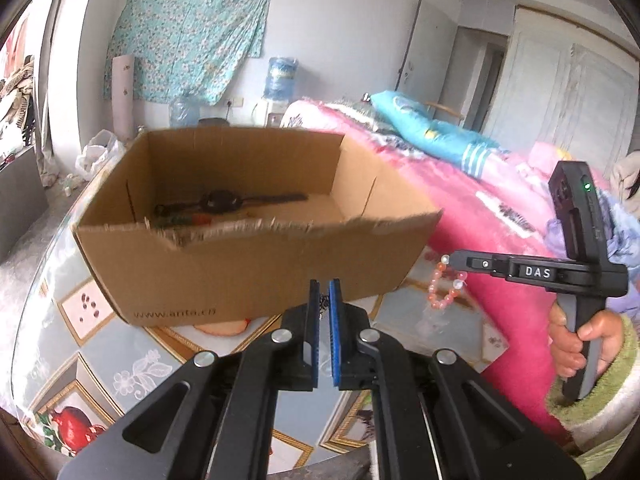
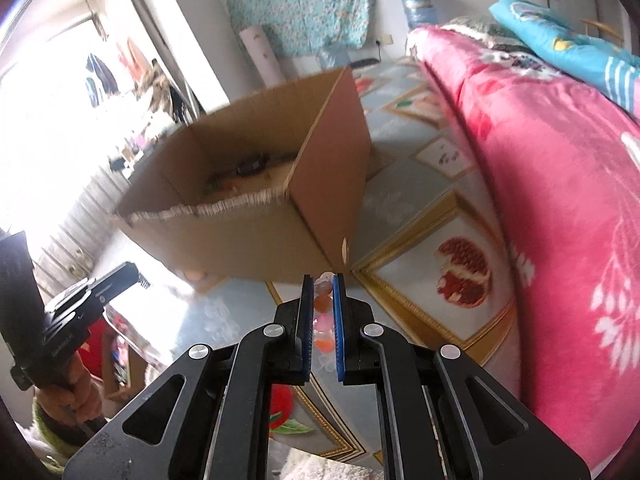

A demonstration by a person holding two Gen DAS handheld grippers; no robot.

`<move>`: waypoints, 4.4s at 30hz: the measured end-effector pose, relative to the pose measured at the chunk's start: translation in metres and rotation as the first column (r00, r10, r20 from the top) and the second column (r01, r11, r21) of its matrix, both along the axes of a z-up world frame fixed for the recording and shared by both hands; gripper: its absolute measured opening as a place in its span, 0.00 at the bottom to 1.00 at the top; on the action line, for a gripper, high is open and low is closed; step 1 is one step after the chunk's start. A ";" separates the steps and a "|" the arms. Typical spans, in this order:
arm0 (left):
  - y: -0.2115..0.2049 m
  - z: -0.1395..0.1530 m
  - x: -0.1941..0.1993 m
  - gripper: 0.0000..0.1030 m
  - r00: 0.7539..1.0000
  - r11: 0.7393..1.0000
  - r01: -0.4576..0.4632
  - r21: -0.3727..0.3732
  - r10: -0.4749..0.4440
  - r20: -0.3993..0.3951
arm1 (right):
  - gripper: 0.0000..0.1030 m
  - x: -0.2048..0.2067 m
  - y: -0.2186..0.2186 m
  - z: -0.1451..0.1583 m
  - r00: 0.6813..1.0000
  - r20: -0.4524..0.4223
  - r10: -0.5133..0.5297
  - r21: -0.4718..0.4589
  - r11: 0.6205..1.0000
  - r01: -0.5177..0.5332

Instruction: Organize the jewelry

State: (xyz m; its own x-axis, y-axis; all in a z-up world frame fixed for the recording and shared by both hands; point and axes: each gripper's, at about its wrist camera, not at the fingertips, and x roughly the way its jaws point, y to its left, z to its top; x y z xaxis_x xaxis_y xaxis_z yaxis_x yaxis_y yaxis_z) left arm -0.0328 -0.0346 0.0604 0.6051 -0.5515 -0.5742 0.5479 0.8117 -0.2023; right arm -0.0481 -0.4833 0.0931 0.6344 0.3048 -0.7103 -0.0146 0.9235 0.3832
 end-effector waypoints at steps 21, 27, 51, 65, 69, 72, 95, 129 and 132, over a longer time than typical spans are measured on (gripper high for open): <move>-0.034 0.023 0.163 0.04 0.919 0.992 0.120 0.037 -0.097 -0.381 | 0.07 0.145 0.020 0.071 0.943 0.089 0.320 0.037 0.945 -0.324; -0.046 -0.027 0.199 0.04 0.819 0.974 0.165 0.155 -0.048 -0.572 | 0.07 0.178 0.042 0.048 0.914 -0.010 0.406 0.033 0.913 -0.406; -0.002 0.002 0.174 0.29 0.906 0.983 0.058 0.176 0.022 -0.422 | 0.08 0.218 0.090 0.016 0.850 -0.263 0.456 -0.079 0.868 -0.490; 0.075 0.056 0.142 0.78 0.965 0.964 -0.235 0.121 0.247 -0.093 | 0.29 0.148 0.008 0.077 0.987 0.042 0.156 -0.079 0.985 -0.152; 0.088 0.036 0.152 0.81 0.940 0.943 -0.299 0.144 0.317 -0.128 | 0.52 0.113 -0.029 0.059 0.998 0.039 -0.043 0.035 0.999 0.042; 0.085 0.011 0.166 0.81 0.920 0.950 -0.288 0.122 0.310 -0.241 | 0.54 0.104 -0.033 0.027 0.995 -0.053 -0.086 0.105 0.990 0.092; 0.050 -0.011 0.123 0.84 0.884 0.962 -0.265 0.069 0.270 -0.382 | 0.52 0.091 -0.023 -0.026 0.973 -0.233 0.002 0.182 0.982 0.041; 0.050 -0.015 0.091 0.84 0.907 0.964 -0.256 0.077 0.267 -0.327 | 0.55 0.060 -0.023 -0.035 0.972 -0.230 -0.042 0.191 0.978 0.087; 0.051 -0.016 0.090 0.84 0.907 0.963 -0.259 0.075 0.269 -0.324 | 0.56 0.061 -0.023 -0.035 0.971 -0.234 -0.047 0.195 0.976 0.094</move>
